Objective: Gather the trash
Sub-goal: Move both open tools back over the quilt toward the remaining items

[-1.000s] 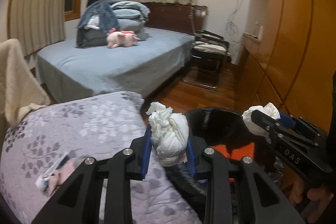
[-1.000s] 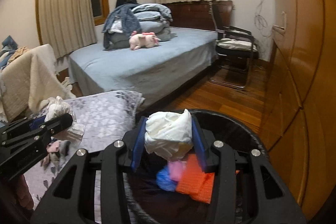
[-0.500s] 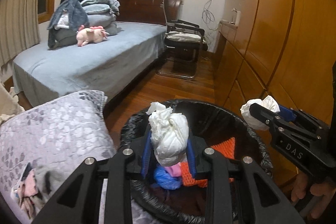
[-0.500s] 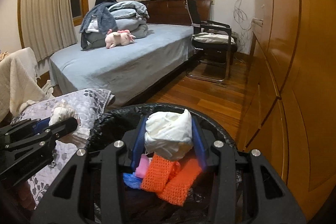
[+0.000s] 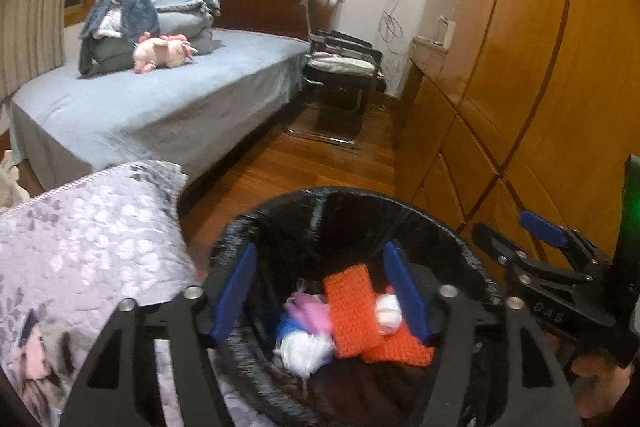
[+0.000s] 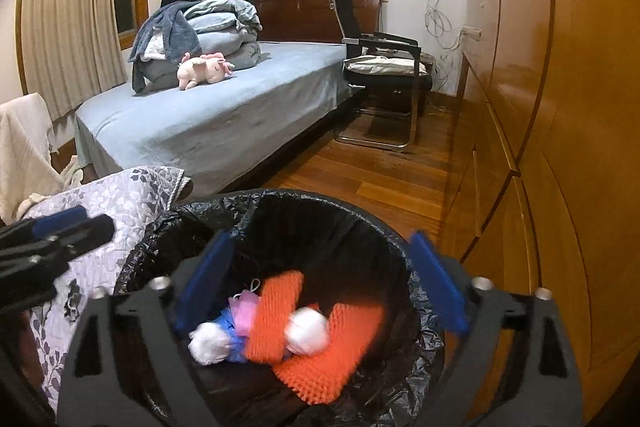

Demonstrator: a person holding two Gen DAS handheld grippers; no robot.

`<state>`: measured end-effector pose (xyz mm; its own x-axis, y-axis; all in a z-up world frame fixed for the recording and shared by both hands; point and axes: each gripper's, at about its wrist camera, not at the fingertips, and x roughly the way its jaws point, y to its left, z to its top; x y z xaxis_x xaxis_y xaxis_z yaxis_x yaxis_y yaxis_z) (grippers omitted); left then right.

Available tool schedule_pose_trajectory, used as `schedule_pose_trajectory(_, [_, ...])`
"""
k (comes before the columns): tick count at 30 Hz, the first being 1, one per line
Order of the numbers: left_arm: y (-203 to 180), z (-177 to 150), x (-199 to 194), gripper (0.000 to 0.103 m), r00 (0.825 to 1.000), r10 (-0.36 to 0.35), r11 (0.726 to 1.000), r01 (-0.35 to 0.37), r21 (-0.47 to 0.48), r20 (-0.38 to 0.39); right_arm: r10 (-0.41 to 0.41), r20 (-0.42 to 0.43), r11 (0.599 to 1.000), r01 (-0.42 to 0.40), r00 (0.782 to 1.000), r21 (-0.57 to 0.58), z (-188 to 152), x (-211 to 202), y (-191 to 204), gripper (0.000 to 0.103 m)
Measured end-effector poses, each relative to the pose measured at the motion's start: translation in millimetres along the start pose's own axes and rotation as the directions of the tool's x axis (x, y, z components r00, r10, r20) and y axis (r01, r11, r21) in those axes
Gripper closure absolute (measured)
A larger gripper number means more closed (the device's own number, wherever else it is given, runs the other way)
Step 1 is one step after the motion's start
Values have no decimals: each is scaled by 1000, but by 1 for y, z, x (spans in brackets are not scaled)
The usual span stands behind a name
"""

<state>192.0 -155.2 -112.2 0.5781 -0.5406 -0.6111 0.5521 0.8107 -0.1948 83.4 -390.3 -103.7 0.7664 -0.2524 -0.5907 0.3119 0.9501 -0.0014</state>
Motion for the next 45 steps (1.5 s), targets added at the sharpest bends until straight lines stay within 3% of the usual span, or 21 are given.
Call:
schedule_pose_trajectory(6, [29, 0, -35, 10, 991, 113, 994, -112, -17, 74, 26, 11, 1000, -25, 1000, -8, 2, -6, 15, 5])
schedule_pose_trajectory(10, [56, -7, -65, 6, 976, 188, 982, -183, -55, 107, 71, 22, 997, -70, 997, -19, 4, -13, 36, 5])
schedule_pose_trajectory(19, [121, -34, -120, 6, 930, 351, 931, -334, -150, 109, 213, 9, 974, -212, 977, -84, 10, -22, 107, 5])
schedule_pose_trajectory(34, [222, -95, -174, 6, 830, 557, 801, -528, -282, 26, 397, -47, 897, -399, 916, -190, -5, -21, 225, 5])
schedule_pose_trajectory(38, [240, -106, -174, 6, 812, 584, 774, -558, -299, -6, 422, -72, 880, -427, 904, -206, -11, -12, 250, 5])
schedule_pose_trajectory(42, [257, -117, -170, 7, 799, 600, 754, -579, -311, -36, 417, -85, 876, -425, 905, -226, -19, -2, 265, 5])
schedule_pose_trajectory(45, [266, -126, -164, 10, 801, 596, 751, -581, -313, -58, 414, -103, 875, -427, 904, -230, -24, 6, 275, 5])
